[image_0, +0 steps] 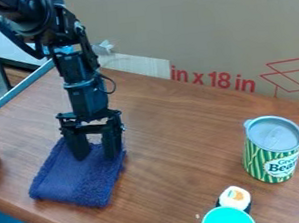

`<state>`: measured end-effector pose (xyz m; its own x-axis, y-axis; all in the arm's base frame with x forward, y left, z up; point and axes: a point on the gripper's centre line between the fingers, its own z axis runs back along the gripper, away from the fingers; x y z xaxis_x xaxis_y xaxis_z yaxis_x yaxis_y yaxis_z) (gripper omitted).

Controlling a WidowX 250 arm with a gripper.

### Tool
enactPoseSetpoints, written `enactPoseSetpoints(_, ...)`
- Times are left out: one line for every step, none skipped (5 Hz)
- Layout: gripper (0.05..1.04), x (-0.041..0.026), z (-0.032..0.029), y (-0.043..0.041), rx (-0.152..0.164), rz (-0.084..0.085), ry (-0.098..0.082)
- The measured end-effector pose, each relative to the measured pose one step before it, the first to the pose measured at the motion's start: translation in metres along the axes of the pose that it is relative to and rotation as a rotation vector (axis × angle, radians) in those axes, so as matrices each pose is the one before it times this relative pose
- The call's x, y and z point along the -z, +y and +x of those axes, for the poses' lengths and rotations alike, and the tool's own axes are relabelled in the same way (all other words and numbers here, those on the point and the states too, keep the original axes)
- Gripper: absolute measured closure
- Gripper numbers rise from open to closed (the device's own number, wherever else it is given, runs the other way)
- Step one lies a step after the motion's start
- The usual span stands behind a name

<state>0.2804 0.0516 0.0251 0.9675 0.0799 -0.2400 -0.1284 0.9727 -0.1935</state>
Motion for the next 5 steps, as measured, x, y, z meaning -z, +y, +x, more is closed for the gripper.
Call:
enactPoseSetpoints(0.083, -0.00082, -0.00171, 0.00145, 0.0006, 0.0117, 0.0189)
enactPoseSetpoints(0.083, -0.01347, -0.00843, -0.00181, 0.0013, 0.0406, -0.0079)
enactPoseSetpoints(0.083, -0.03561, -0.00941, -0.01482, 0.0512, 0.0879, -0.0723)
enactPoseSetpoints(0.083, -0.02839, -0.00930, -0.00814, 0.0176, 0.0596, -0.0773)
enactPoseSetpoints(0.083, -0.00586, -0.00588, -0.01456, 0.0334, 0.0430, 0.0260)
